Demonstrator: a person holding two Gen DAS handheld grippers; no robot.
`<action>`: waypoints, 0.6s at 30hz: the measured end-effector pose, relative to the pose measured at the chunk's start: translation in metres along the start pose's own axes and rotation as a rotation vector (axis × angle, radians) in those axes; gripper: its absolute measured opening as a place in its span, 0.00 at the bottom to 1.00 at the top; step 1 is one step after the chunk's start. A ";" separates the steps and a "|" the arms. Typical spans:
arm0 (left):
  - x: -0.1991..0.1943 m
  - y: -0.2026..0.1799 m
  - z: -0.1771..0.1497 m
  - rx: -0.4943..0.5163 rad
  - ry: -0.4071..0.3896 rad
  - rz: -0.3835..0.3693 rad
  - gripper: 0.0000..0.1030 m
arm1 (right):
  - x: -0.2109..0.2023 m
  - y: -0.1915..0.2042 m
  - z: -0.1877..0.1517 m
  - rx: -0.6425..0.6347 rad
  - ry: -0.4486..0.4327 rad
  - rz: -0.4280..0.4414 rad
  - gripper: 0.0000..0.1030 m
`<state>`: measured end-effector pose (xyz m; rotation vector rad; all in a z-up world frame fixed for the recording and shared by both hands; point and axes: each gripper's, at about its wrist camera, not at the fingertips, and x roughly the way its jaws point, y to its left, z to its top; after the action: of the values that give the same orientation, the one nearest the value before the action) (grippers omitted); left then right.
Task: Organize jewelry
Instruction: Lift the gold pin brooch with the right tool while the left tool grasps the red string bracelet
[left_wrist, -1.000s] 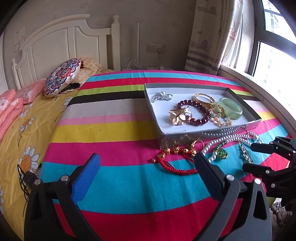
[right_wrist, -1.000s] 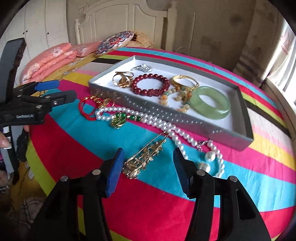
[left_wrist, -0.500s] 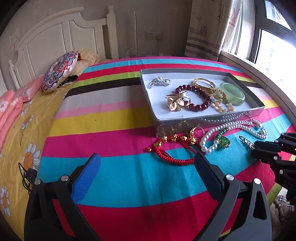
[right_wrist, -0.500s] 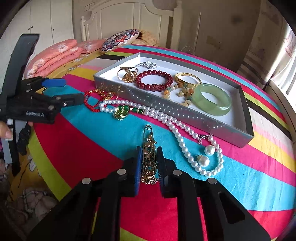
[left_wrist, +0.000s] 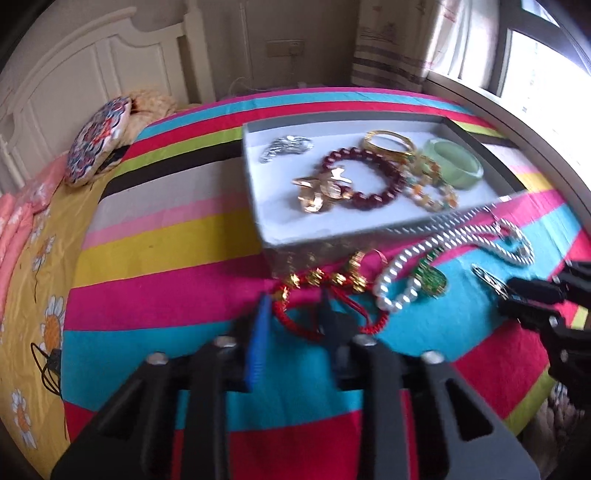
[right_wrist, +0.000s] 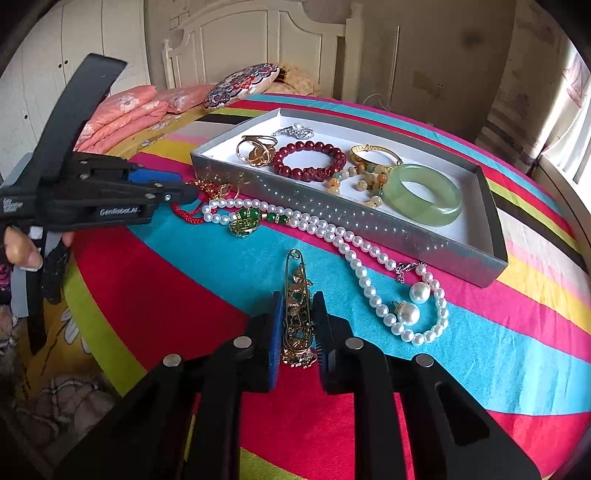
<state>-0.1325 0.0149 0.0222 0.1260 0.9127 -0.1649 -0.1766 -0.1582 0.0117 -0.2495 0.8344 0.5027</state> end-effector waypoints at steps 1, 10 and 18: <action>-0.003 -0.003 -0.004 0.010 -0.005 -0.005 0.05 | 0.000 0.000 0.000 0.002 0.000 0.001 0.16; -0.054 0.011 -0.008 -0.038 -0.179 -0.056 0.04 | -0.004 -0.005 -0.003 0.034 -0.031 0.024 0.16; -0.080 0.006 -0.003 -0.014 -0.231 -0.040 0.05 | -0.025 -0.005 0.003 0.043 -0.101 0.054 0.16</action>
<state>-0.1812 0.0286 0.0844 0.0742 0.6862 -0.2061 -0.1860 -0.1695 0.0332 -0.1610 0.7537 0.5425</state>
